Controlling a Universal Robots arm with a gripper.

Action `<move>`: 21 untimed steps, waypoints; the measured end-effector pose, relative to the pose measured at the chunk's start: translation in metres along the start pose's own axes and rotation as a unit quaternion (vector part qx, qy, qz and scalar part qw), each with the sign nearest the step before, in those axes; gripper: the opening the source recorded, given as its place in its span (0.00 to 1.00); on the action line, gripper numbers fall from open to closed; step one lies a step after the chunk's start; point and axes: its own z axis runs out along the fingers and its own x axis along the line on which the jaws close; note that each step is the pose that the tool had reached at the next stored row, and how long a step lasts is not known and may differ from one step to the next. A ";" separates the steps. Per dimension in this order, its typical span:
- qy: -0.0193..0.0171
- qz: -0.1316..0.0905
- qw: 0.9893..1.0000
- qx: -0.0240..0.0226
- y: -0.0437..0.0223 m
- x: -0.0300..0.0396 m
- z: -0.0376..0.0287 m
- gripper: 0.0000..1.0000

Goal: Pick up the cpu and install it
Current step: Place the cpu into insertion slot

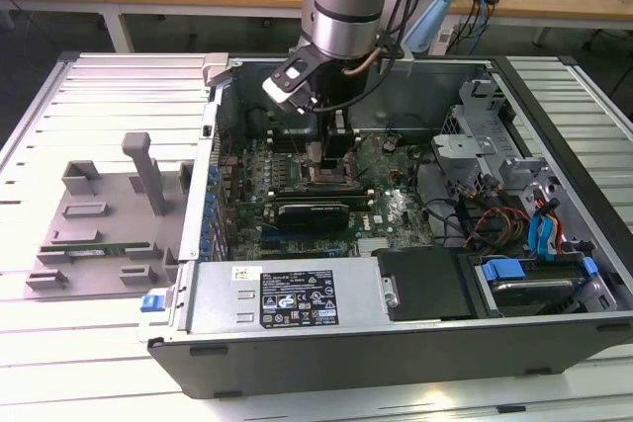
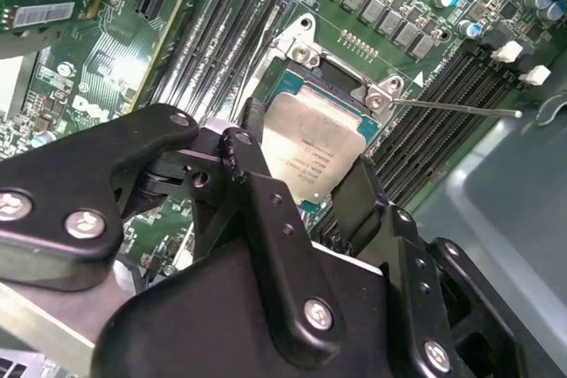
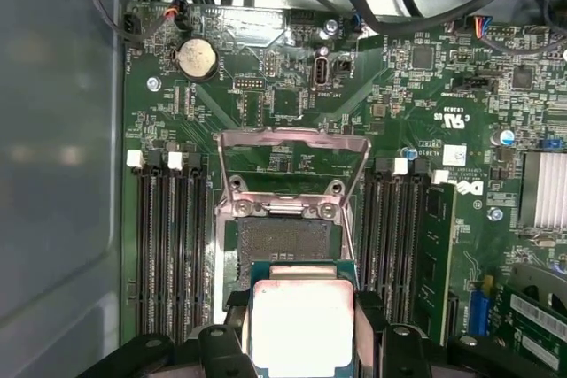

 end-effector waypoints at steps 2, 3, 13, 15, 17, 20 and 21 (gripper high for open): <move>0.000 0.000 1.000 0.000 0.0003 0.0001 0.0048 0.55; 0.000 0.000 1.000 0.000 0.0004 0.0002 0.0070 0.55; 0.000 0.000 1.000 0.000 0.0011 0.0007 0.0225 0.55; 0.000 0.000 1.000 0.000 0.0012 0.0008 0.0248 0.55; 0.000 0.000 1.000 0.000 0.0013 0.0009 0.0274 0.55; 0.000 0.000 1.000 0.000 0.0015 0.0010 0.0323 0.55; 0.000 0.000 1.000 0.000 0.0016 0.0011 0.0346 0.55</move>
